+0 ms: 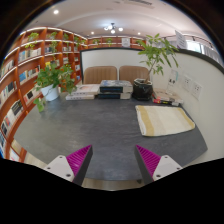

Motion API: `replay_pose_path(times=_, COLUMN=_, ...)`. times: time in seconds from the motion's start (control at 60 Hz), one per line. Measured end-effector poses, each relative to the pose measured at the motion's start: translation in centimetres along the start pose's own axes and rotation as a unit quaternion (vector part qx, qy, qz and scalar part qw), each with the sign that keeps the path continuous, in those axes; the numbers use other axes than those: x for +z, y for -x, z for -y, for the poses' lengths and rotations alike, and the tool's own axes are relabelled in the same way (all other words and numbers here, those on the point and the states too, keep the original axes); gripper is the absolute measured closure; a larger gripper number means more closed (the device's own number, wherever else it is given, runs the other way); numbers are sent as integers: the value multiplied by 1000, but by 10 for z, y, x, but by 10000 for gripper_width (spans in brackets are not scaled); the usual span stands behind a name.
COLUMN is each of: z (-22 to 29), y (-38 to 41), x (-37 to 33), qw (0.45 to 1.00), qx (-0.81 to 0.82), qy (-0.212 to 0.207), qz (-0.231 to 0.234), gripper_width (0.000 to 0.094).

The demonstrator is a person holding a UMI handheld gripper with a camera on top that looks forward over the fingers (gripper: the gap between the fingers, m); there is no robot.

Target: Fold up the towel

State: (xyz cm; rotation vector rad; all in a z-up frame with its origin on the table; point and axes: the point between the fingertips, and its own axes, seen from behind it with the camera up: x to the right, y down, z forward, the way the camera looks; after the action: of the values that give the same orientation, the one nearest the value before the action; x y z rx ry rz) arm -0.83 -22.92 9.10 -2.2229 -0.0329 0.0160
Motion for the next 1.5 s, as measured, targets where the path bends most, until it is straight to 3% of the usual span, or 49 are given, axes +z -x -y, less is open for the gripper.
replay_pose_path(times=0.033, z=2, y=-51, x=45, qw=1000, qx=-4, qy=1, qz=-4, gripper_width=82)
replay_pose_path(times=0.133, z=22, y=-104, x=95, qw=1000, qx=-6, qy=4, qz=-21, gripper_width=105)
replay_pose_path(times=0.267, z=54, y=-149, x=156, qw=999, qx=-21, qy=1, qz=-36, gripper_width=108)
replay_pose_path(times=0.45, z=68, y=-183, x=229, qw=999, qx=-30, qy=17, qz=-38, gripper_width=198)
replay_pose_path(times=0.483, z=61, y=-183, x=238, qw=999, qx=-30, qy=32, qz=-32, gripper_width=242)
replay_pose_path(times=0.517, z=67, y=-179, x=244, qw=1000, qx=-18, qy=16, qz=-18, gripper_width=295)
replay_pose_path(times=0.633, z=64, y=-183, x=245, qw=1000, qx=-18, qy=21, qz=-16, gripper_width=557)
replay_pose_path(times=0.717, z=65, y=-198, x=246, qw=999, qx=-3, qy=24, qz=-36, gripper_width=864)
replay_pose_path(times=0.783, z=65, y=-198, x=245, qw=999, qx=22, qy=32, qz=-26, gripper_width=904)
replay_pose_path(times=0.9, z=84, y=-204, x=239, qw=995, qx=86, qy=49, qz=24, gripper_width=904)
replay_pose_path(times=1.017, z=132, y=-244, x=202, qw=992, qx=126, qy=14, qz=21, gripper_width=904)
replay_pose_path(times=1.133, z=155, y=-321, x=184, qw=991, qx=135, qy=-2, qz=-17, gripper_width=904)
replay_pose_path(times=1.3, z=121, y=-436, x=201, qw=990, qx=98, qy=27, qz=-102, gripper_width=894)
replay_pose_path(times=1.367, z=96, y=-464, x=215, qw=988, qx=78, qy=46, qz=-121, gripper_width=729)
replay_pose_path(times=1.417, z=83, y=-480, x=220, qw=987, qx=66, qy=56, qz=-136, gripper_width=533)
replay_pose_path(times=1.5, z=86, y=-492, x=212, qw=986, qx=57, qy=45, qz=-149, gripper_width=297)
